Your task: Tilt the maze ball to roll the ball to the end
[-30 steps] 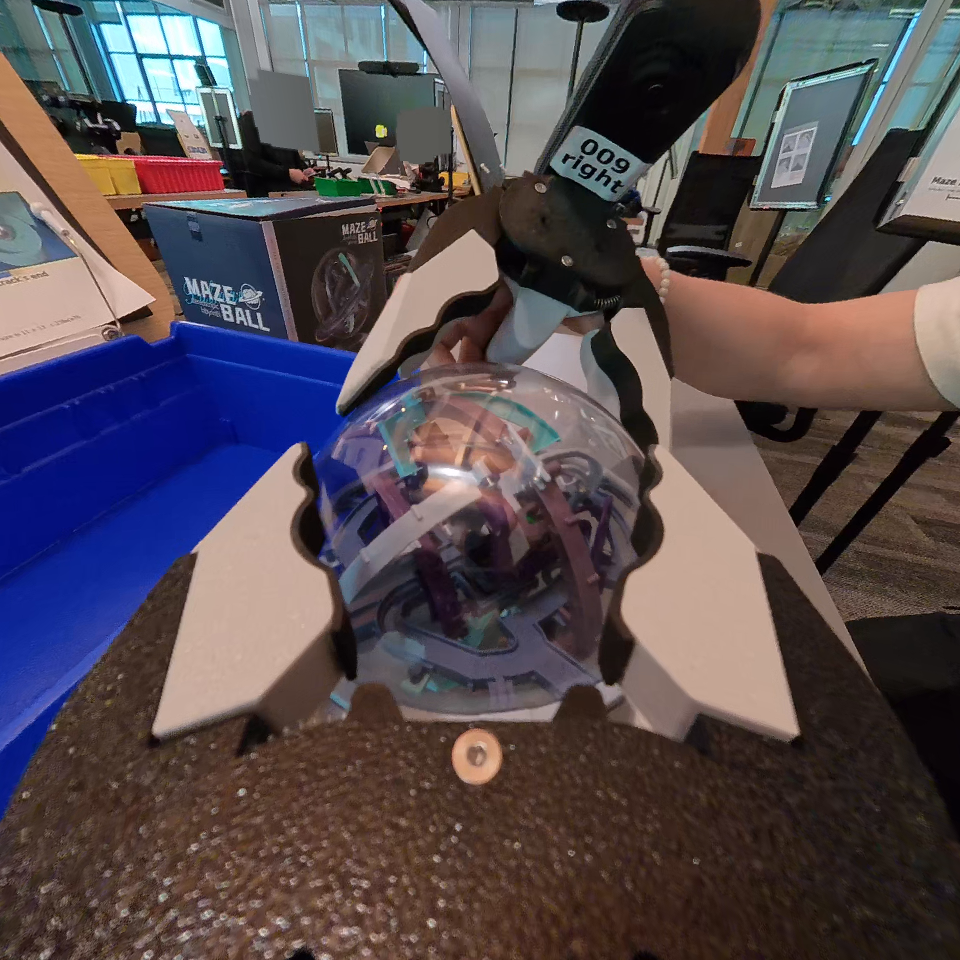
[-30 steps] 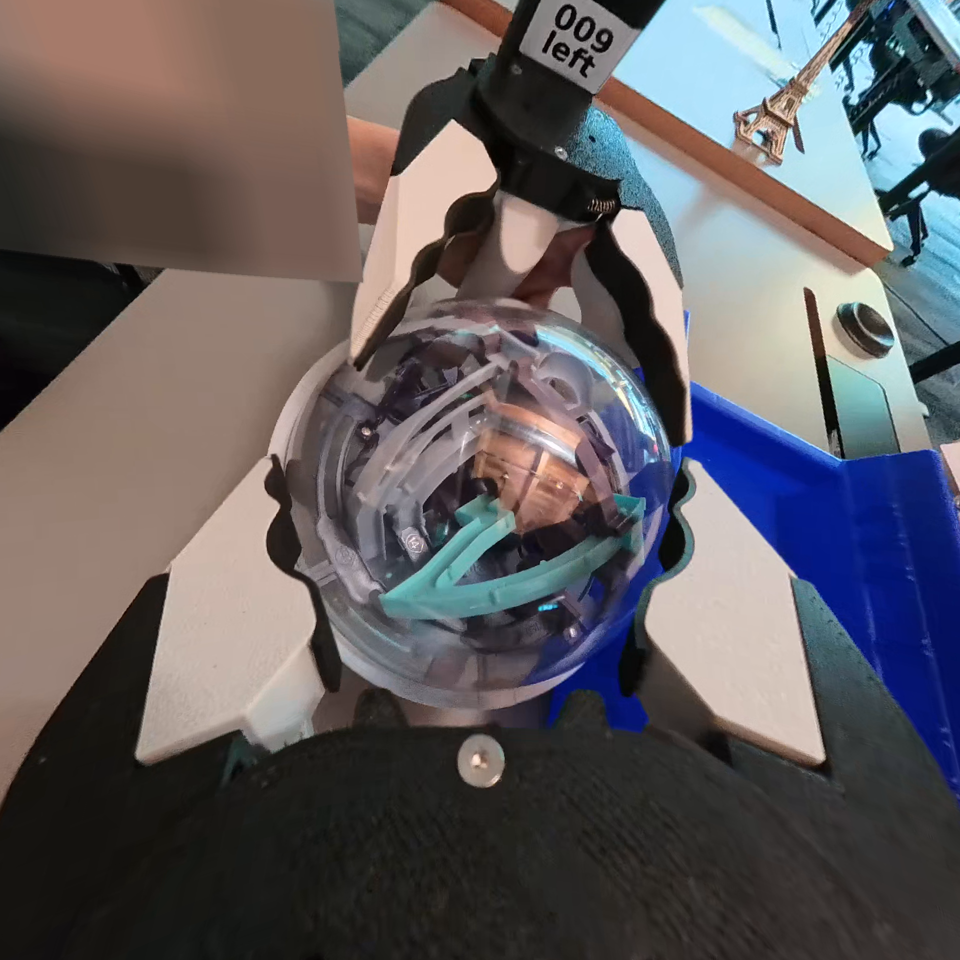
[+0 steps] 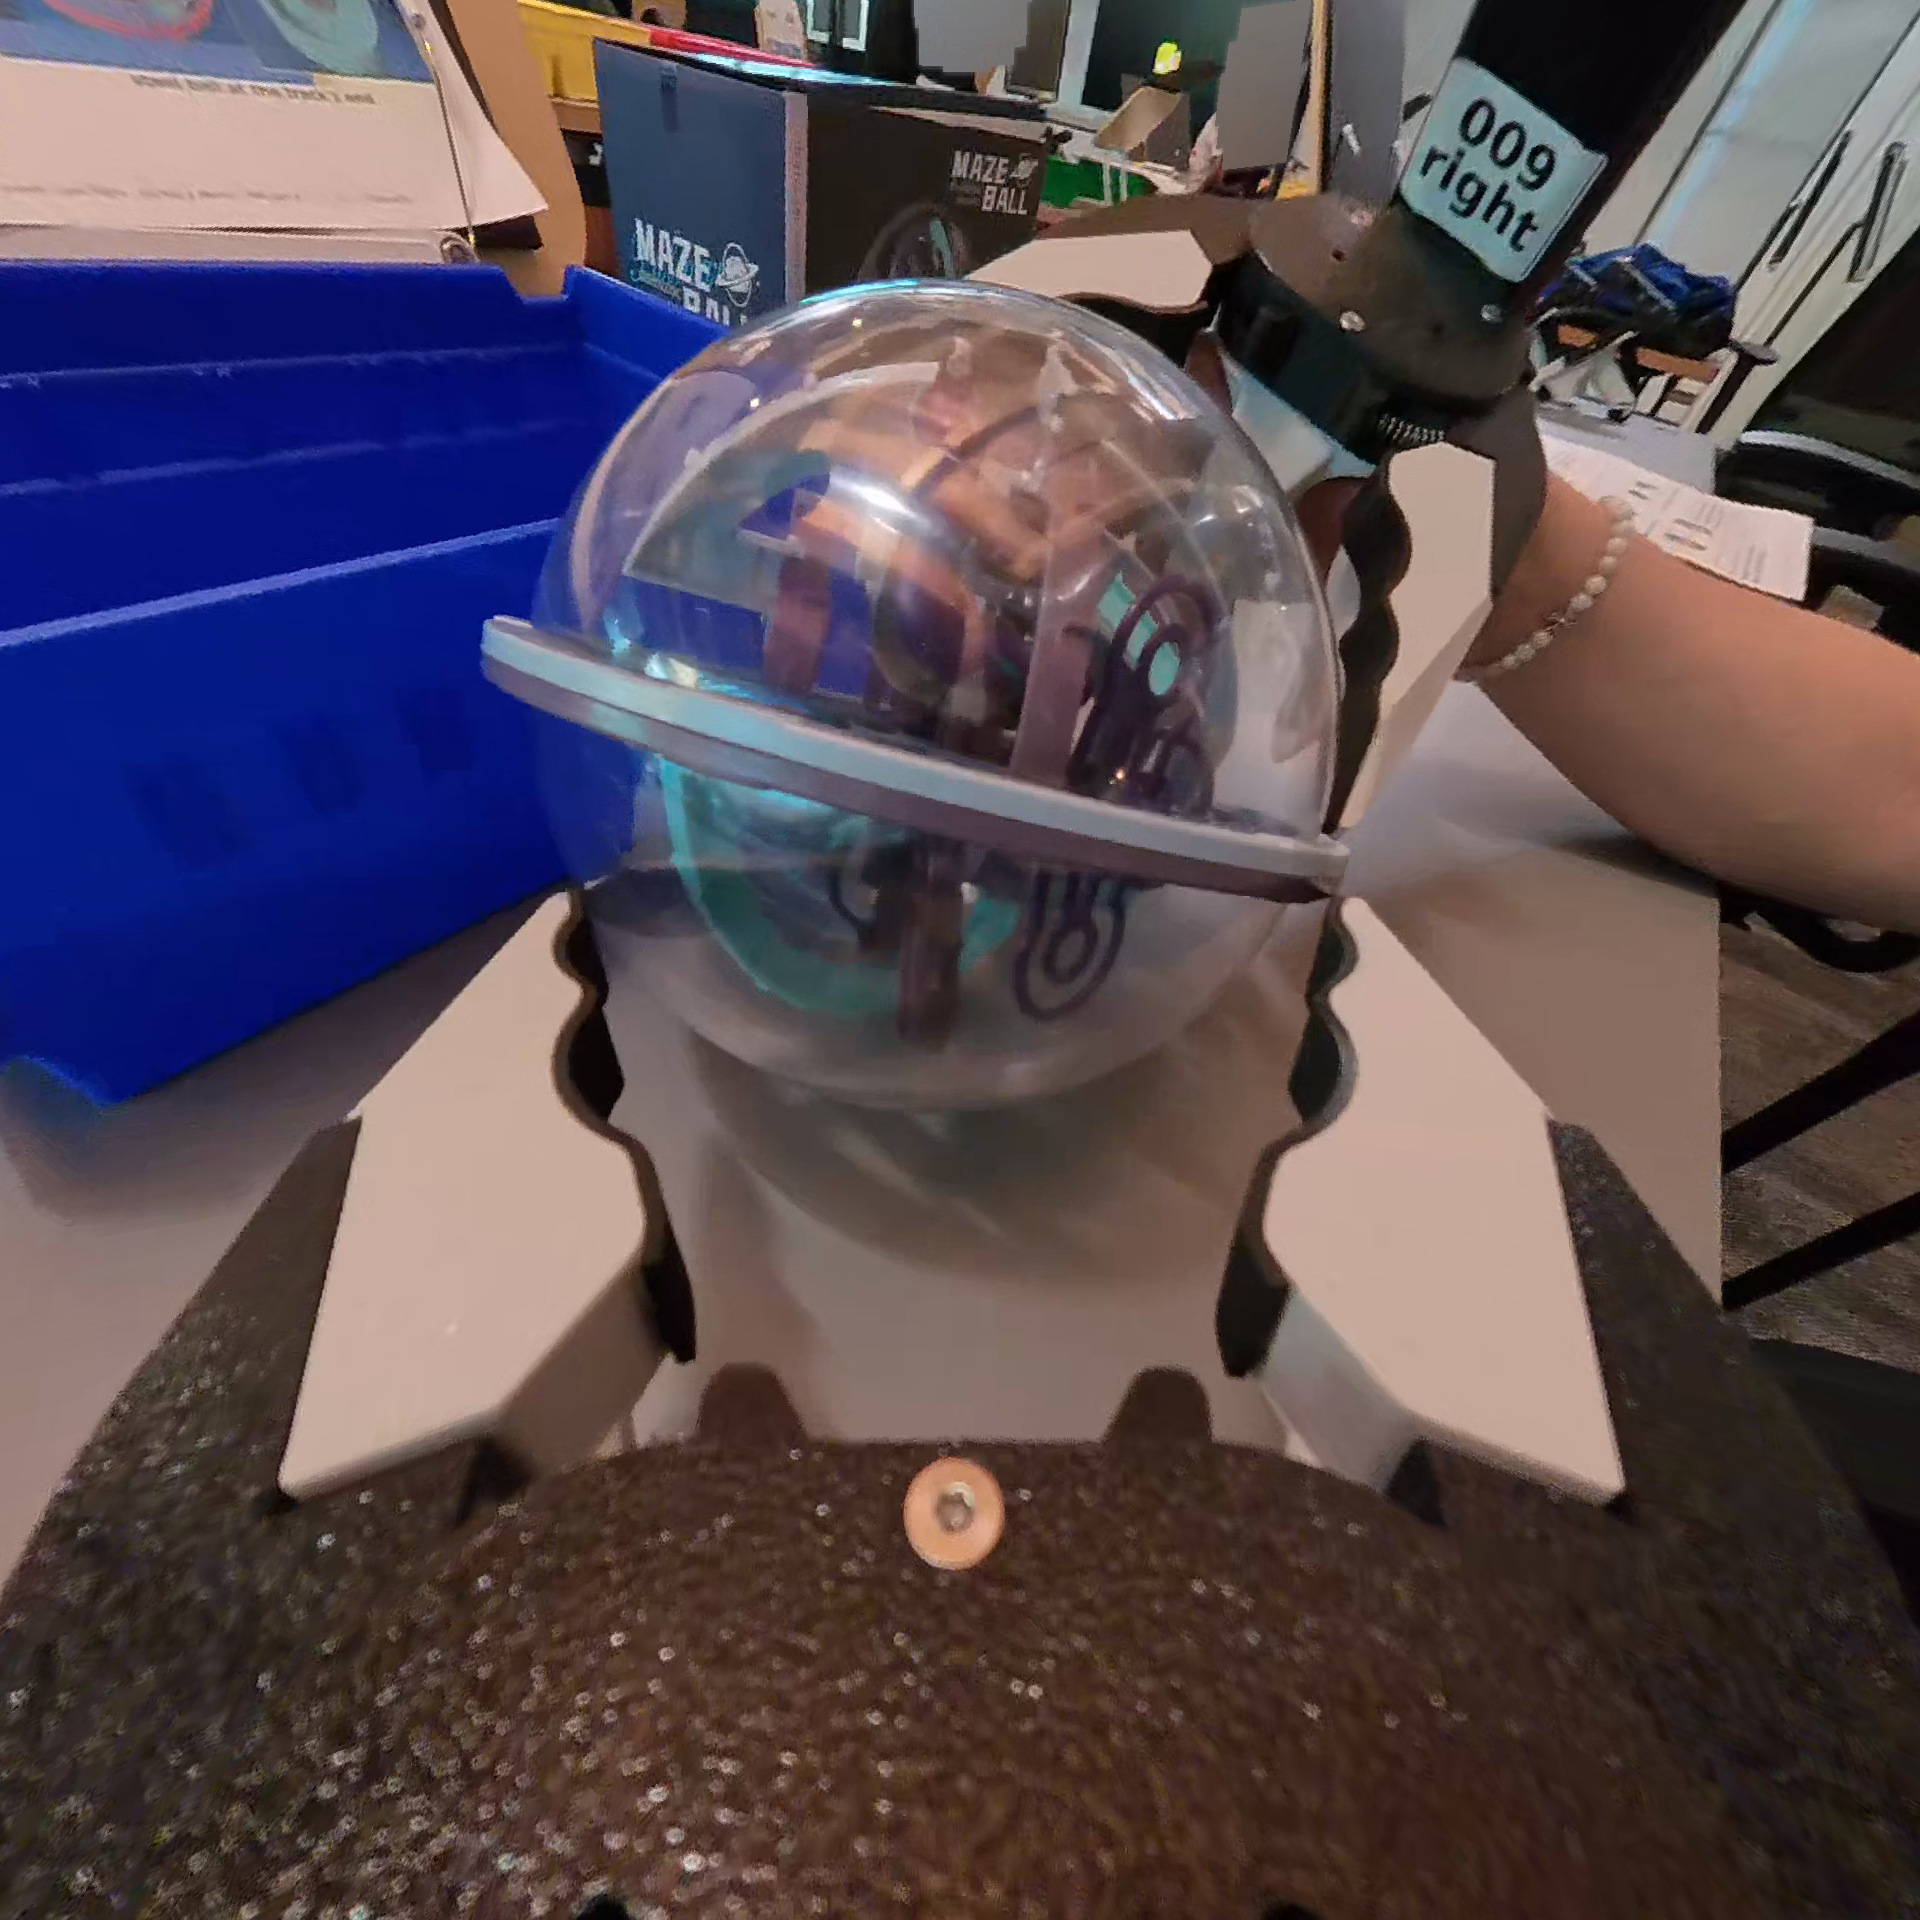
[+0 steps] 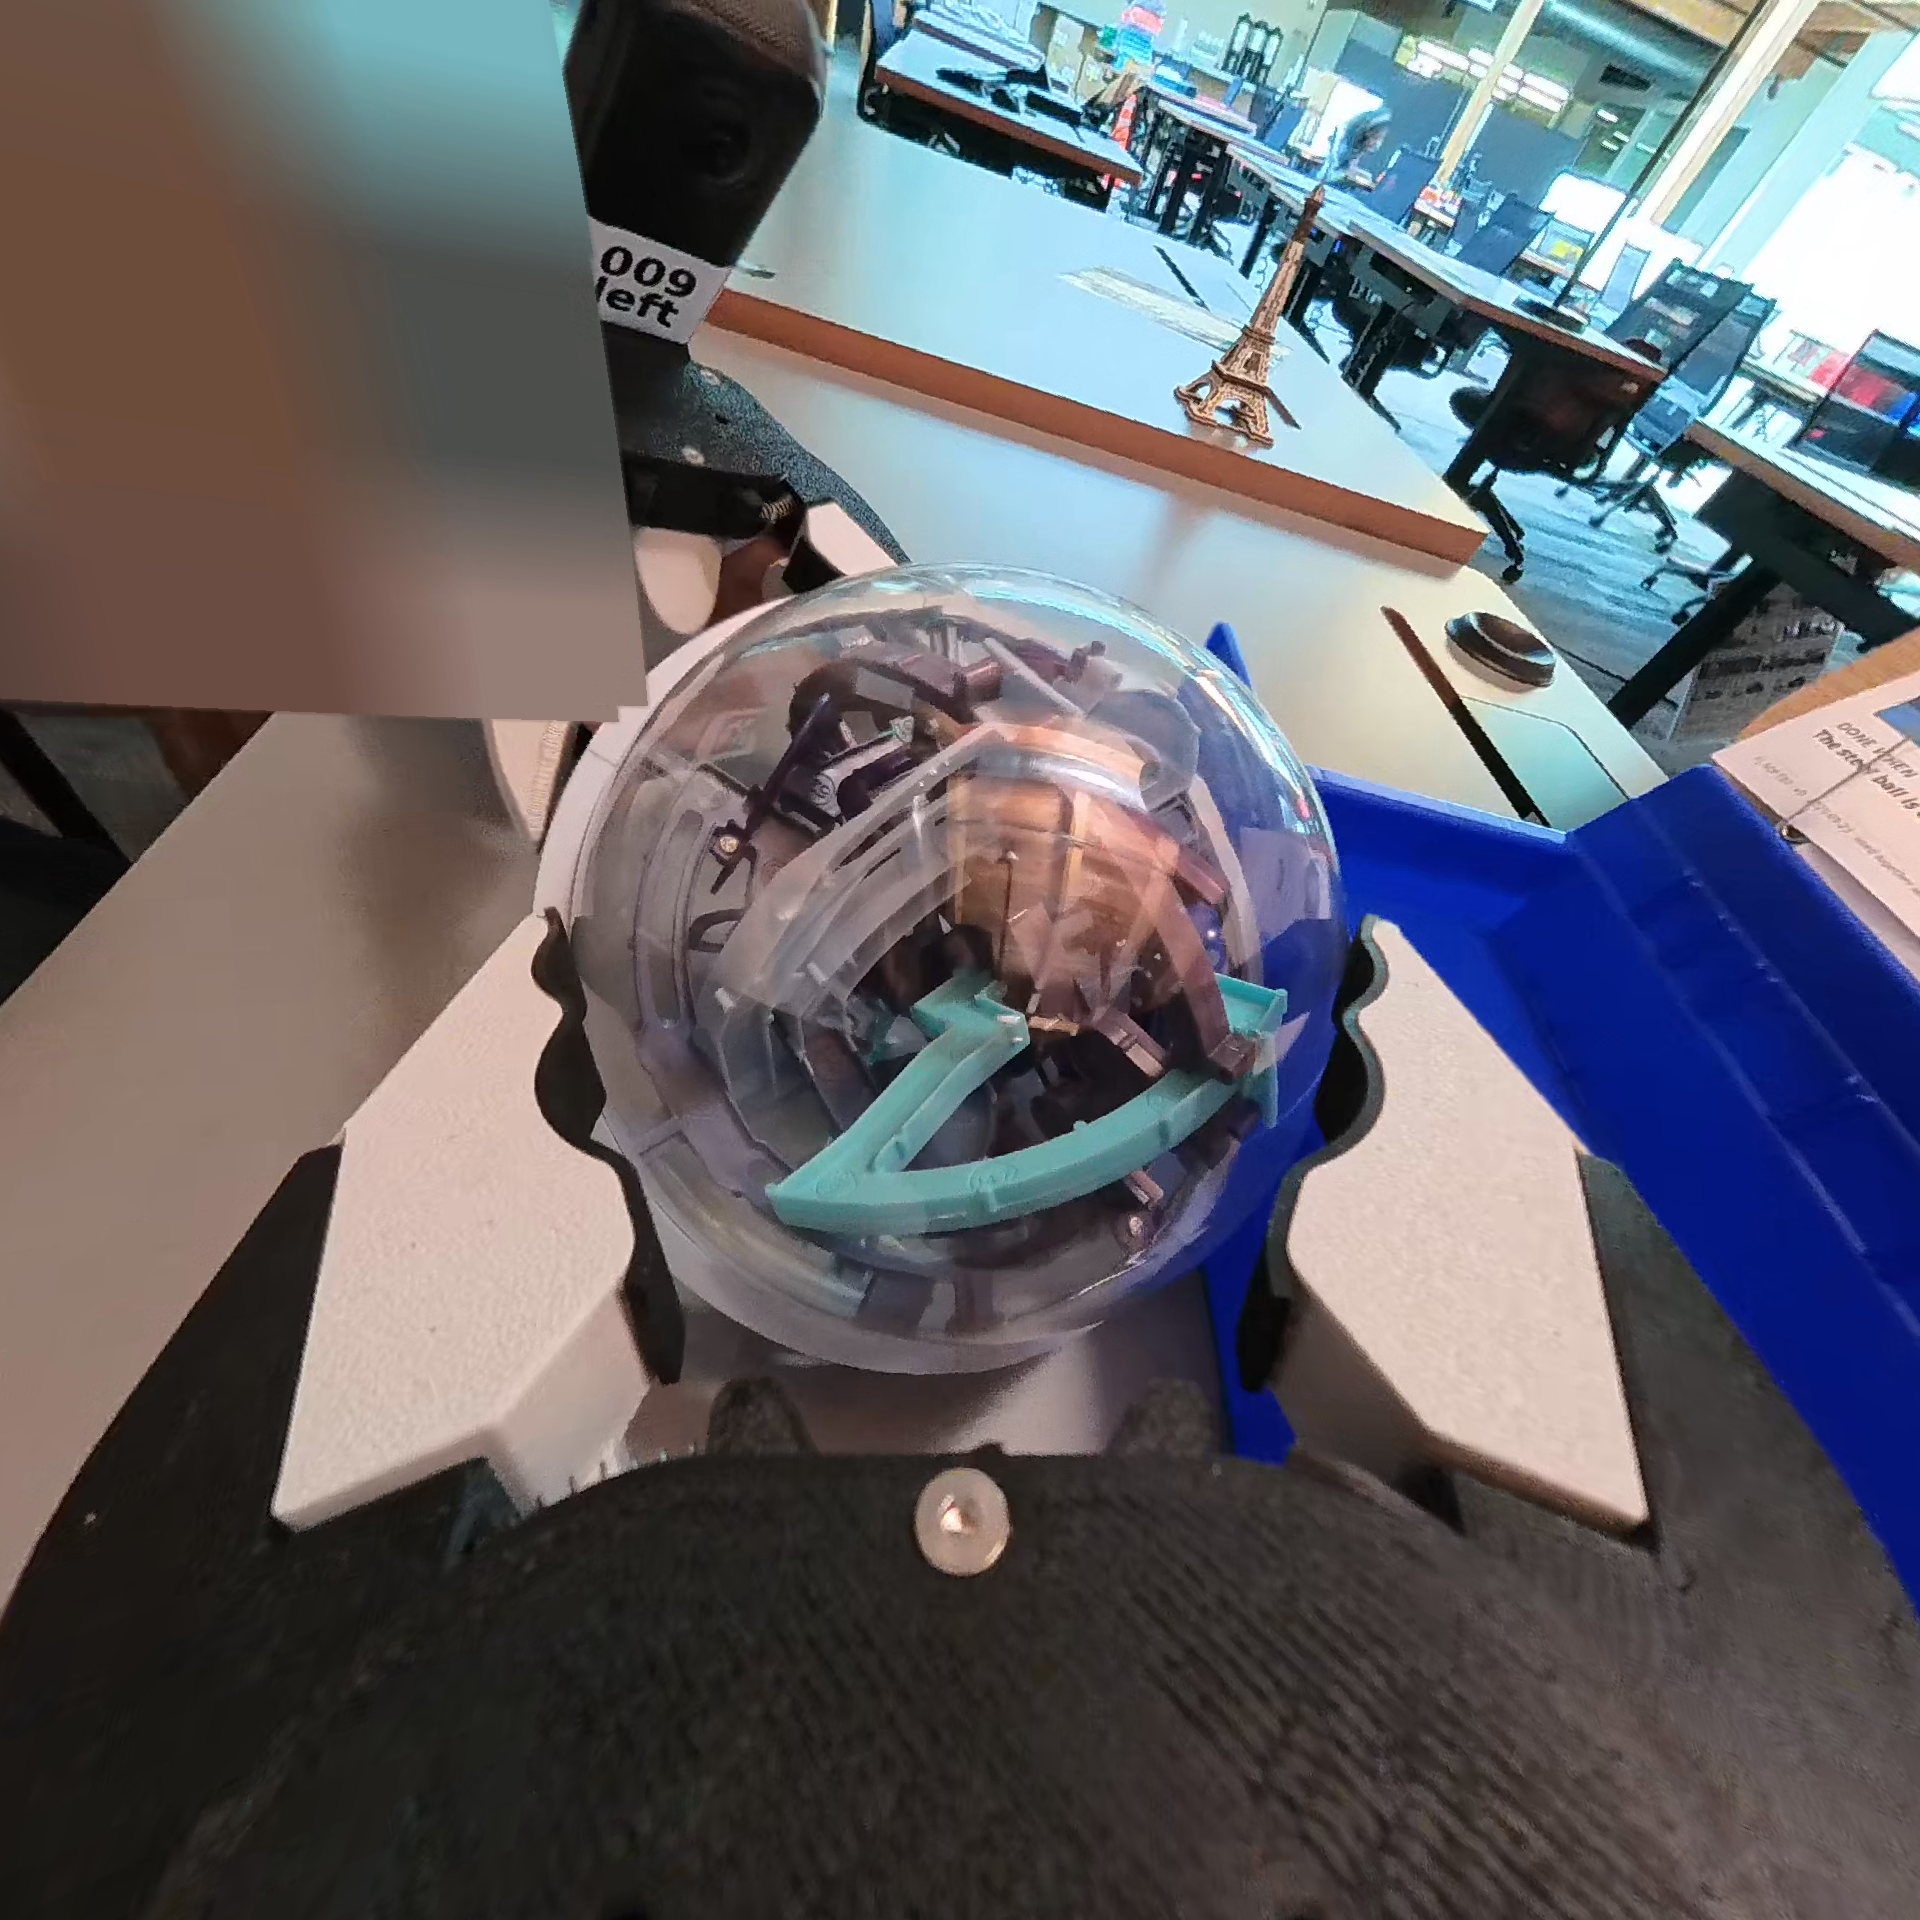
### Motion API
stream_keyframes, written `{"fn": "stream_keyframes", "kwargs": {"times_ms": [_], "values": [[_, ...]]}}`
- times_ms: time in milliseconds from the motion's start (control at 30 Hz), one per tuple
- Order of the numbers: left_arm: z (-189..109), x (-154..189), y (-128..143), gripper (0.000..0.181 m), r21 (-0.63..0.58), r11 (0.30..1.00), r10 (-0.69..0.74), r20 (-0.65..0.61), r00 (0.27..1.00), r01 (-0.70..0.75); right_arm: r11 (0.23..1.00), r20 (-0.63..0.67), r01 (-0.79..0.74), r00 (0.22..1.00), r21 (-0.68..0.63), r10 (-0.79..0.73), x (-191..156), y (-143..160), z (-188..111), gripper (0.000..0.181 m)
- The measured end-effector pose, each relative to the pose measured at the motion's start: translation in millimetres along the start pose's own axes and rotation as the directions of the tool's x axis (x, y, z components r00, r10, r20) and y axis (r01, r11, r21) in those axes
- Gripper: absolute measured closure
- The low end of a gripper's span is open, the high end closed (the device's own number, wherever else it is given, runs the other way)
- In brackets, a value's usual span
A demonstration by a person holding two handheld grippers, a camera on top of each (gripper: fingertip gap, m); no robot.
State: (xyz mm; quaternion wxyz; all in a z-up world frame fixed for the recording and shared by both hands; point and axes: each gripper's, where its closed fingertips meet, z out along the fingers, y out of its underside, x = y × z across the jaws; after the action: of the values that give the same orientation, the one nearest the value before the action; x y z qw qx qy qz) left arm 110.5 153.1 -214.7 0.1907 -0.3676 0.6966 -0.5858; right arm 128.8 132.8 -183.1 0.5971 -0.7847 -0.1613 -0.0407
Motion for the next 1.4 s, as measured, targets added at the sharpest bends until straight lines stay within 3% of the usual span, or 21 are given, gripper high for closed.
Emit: {"fn": "stream_keyframes", "kwargs": {"times_ms": [433, 800, 1400], "values": [[5, -4, -7, 0.06, -0.005, 1.0, 0.023, -0.058, 0.998, -0.024, 0.996, -0.069, -0.046, 0.996, 0.071, 0.051, 4, 5, -10, 0.042], [13, 3, -6, 0.062, -0.093, 0.993, 0.056, -0.142, 0.988, -0.069, 0.994, -0.134, -0.035, 0.99, 0.104, 0.049, 1, 7, -23, 0.042], [20, 11, -18, 0.074, -0.061, 0.974, 0.199, -0.228, 0.953, -0.218, 0.989, -0.193, -0.063, 0.977, 0.135, 0.088, -1, 21, -45, 0.042]]}}
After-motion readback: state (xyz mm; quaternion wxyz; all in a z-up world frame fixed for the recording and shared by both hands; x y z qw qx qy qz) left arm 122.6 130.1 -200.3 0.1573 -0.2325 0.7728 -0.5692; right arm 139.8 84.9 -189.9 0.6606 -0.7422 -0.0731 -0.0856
